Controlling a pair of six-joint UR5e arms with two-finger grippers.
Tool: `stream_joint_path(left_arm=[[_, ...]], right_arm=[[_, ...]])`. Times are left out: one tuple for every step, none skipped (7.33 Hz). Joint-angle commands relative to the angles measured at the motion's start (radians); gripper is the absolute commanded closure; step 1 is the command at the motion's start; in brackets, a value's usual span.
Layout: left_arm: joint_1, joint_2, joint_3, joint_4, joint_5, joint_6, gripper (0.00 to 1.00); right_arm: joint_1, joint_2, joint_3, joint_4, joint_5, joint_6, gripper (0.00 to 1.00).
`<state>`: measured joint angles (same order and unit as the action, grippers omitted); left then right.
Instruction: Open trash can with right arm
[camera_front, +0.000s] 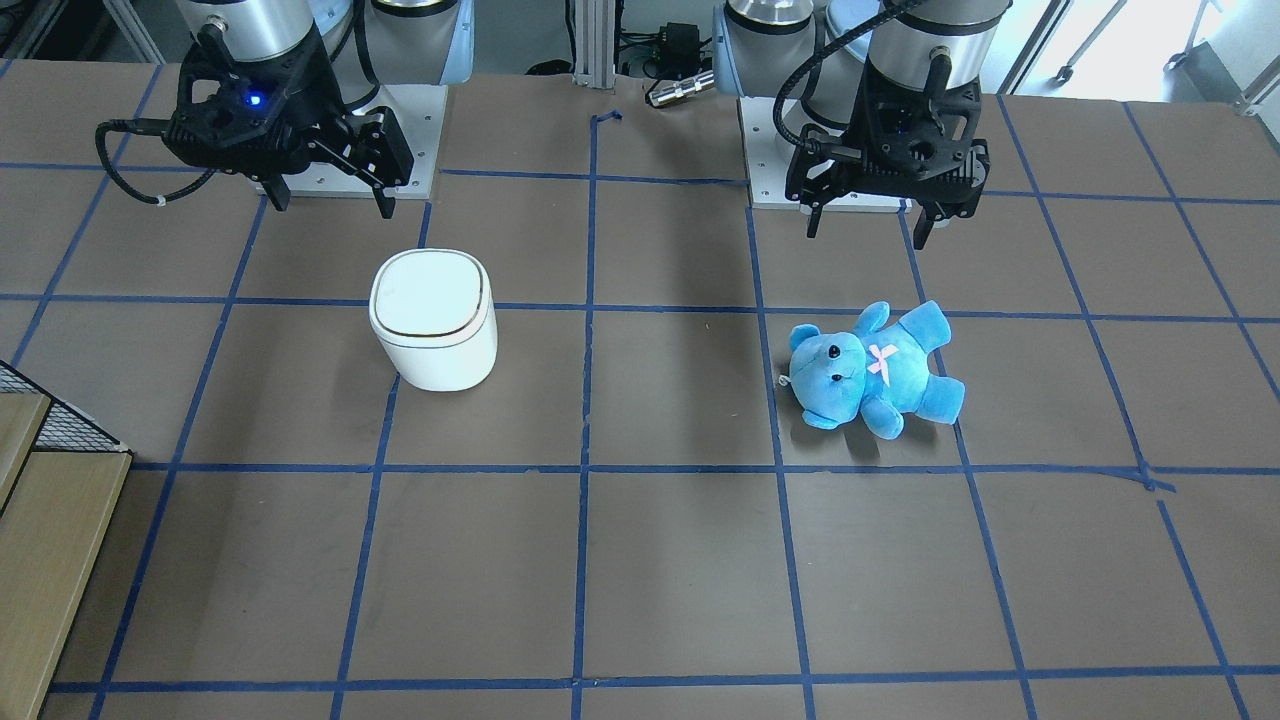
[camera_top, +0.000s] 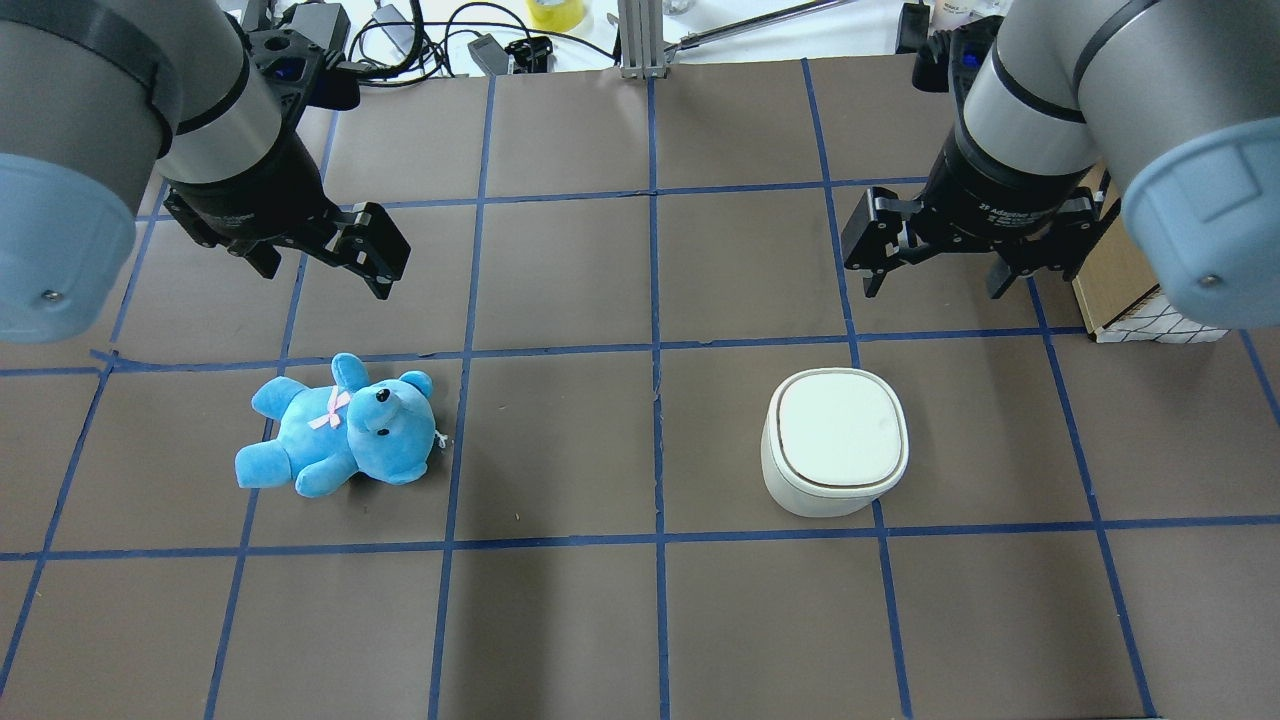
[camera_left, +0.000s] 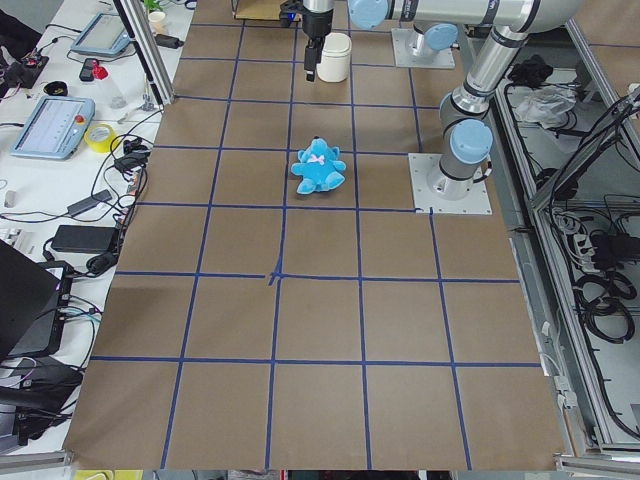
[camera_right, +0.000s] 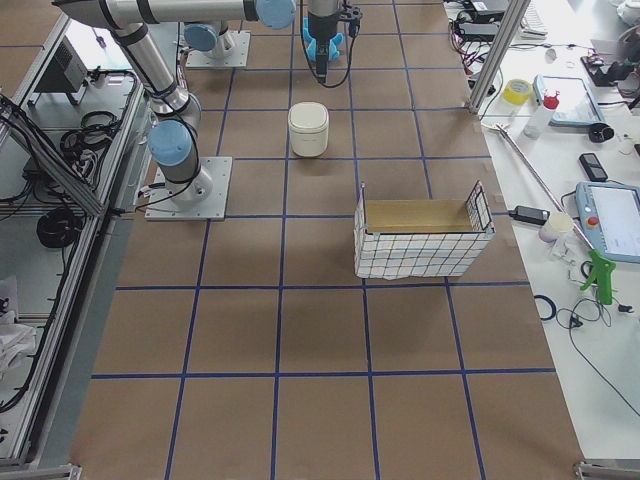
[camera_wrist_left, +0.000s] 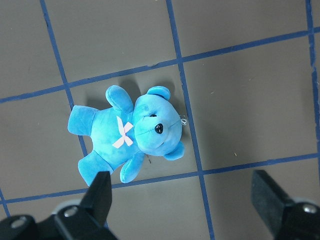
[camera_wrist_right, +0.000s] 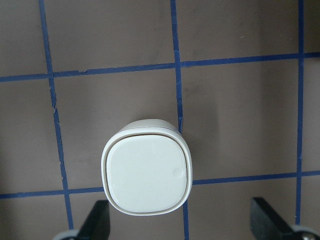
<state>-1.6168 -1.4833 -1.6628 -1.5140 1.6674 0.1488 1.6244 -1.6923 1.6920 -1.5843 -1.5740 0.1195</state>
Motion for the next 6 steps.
stream_joint_path(left_arm=[[0.0, 0.0, 0.0, 0.0, 0.0, 0.0, 0.0], [0.0, 0.0, 0.0, 0.0, 0.0, 0.0, 0.0], [0.0, 0.0, 0.0, 0.0, 0.0, 0.0, 0.0], [0.0, 0.0, 0.0, 0.0, 0.0, 0.0, 0.0], [0.0, 0.0, 0.0, 0.0, 0.0, 0.0, 0.0], [0.0, 0.0, 0.0, 0.0, 0.0, 0.0, 0.0]], right_arm=[[0.0, 0.0, 0.0, -0.003, -0.001, 0.003, 0.0], [0.0, 0.0, 0.0, -0.002, 0.0, 0.003, 0.0], [0.002, 0.002, 0.0, -0.003, 0.0, 0.003, 0.0], [0.002, 0.003, 0.0, -0.006, 0.0, 0.005, 0.0], [0.002, 0.005, 0.0, -0.009, -0.003, 0.005, 0.0], [0.002, 0.003, 0.0, -0.006, -0.003, 0.006, 0.0]])
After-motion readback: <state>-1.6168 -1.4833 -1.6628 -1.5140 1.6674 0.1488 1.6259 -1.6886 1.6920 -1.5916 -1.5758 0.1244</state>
